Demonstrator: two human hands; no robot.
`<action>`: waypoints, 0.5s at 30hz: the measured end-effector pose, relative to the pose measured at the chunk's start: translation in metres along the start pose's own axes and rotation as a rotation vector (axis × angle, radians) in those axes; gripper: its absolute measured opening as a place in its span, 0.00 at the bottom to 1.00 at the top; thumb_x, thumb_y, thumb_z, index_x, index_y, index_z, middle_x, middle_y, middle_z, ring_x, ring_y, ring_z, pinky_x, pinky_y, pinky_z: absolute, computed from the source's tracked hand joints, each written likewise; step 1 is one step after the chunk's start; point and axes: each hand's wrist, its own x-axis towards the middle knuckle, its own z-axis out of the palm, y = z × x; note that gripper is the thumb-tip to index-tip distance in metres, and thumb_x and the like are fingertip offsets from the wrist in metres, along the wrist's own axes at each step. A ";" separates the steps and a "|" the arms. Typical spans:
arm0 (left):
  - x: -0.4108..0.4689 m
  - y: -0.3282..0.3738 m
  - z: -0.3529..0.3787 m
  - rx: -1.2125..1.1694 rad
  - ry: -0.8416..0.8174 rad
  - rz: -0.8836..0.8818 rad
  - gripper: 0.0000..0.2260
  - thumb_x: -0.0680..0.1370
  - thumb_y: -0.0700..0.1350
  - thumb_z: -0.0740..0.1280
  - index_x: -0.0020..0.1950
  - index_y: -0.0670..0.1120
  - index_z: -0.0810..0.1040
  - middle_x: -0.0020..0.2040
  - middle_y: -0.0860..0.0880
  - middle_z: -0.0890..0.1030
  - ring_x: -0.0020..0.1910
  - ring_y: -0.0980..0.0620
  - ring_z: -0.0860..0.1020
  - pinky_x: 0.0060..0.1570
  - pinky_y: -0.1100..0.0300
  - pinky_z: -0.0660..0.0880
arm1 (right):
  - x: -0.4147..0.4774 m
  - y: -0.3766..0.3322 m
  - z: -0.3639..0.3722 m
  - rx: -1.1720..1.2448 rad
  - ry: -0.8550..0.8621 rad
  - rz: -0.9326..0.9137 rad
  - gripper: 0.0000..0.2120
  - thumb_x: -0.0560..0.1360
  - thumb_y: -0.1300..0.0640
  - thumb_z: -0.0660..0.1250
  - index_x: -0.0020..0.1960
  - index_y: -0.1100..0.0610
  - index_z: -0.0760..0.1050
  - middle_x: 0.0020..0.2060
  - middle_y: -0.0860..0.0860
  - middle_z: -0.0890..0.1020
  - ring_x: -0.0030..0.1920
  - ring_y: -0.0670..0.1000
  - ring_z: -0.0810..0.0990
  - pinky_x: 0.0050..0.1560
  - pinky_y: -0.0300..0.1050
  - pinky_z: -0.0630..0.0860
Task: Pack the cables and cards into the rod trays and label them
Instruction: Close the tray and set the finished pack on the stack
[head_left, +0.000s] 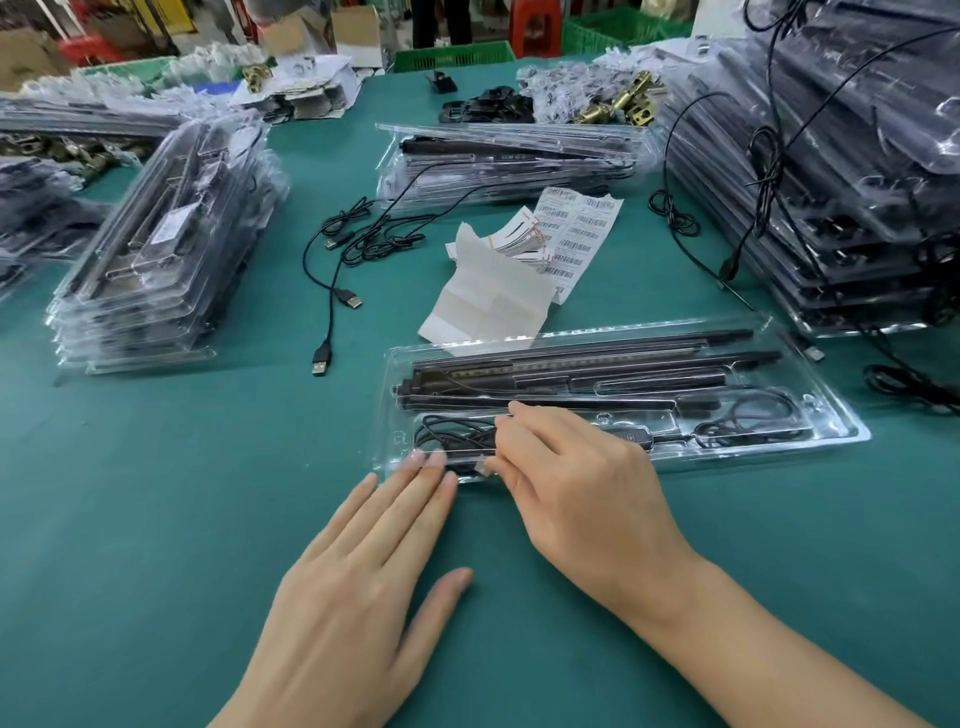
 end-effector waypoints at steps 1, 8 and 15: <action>0.002 0.000 -0.001 0.006 -0.021 0.011 0.27 0.82 0.56 0.60 0.75 0.42 0.73 0.77 0.47 0.70 0.77 0.49 0.68 0.72 0.50 0.66 | 0.000 0.000 0.000 0.003 0.002 0.003 0.05 0.80 0.58 0.67 0.44 0.55 0.76 0.43 0.49 0.81 0.50 0.54 0.84 0.35 0.49 0.79; 0.013 -0.004 -0.008 0.092 -0.136 0.078 0.29 0.82 0.60 0.56 0.79 0.47 0.67 0.79 0.49 0.67 0.78 0.49 0.66 0.72 0.51 0.63 | -0.001 -0.001 -0.001 0.010 -0.034 0.024 0.05 0.80 0.58 0.66 0.45 0.56 0.76 0.44 0.49 0.80 0.50 0.54 0.83 0.33 0.51 0.79; 0.024 0.015 -0.009 0.127 -0.160 -0.025 0.28 0.80 0.61 0.56 0.71 0.45 0.78 0.70 0.47 0.79 0.70 0.48 0.77 0.66 0.51 0.67 | -0.001 -0.001 -0.002 0.030 -0.045 0.026 0.06 0.80 0.57 0.66 0.45 0.56 0.76 0.43 0.49 0.80 0.51 0.54 0.83 0.34 0.51 0.79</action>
